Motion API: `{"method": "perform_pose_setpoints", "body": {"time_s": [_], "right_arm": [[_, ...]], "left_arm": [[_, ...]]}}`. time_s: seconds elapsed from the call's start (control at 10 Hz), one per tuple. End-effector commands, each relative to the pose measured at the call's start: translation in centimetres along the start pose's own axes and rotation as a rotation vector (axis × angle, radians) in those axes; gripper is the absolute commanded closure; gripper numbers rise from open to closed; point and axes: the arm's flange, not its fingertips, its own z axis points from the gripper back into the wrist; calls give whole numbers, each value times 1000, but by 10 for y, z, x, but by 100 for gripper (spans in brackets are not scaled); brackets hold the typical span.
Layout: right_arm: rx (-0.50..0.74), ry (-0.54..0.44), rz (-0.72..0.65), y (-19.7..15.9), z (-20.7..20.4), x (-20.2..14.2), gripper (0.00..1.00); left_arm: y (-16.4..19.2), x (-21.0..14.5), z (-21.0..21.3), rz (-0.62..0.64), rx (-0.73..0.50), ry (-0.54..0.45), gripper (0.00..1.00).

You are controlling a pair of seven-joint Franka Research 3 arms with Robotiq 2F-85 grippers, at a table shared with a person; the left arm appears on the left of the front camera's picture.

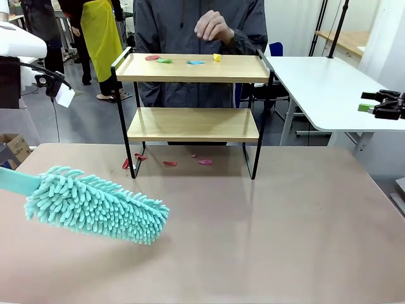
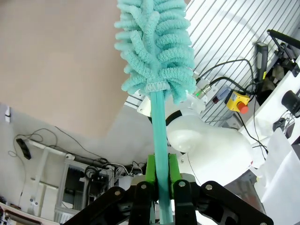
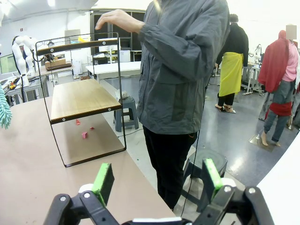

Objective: Clean the shelf.
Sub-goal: Clean the specific section of the Shelf indicated by the human with the Duster.

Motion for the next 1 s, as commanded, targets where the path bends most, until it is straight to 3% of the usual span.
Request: {"method": "perform_pose_setpoints", "body": {"time_s": [0.0, 0.9], "right_arm": [[4, 0, 5, 0, -1, 3, 0], [4, 0, 5, 0, -1, 3, 0]], "left_arm": [[-1, -1, 2, -3, -11, -19, 87], [-1, -1, 2, -3, -11, -19, 87]]}}
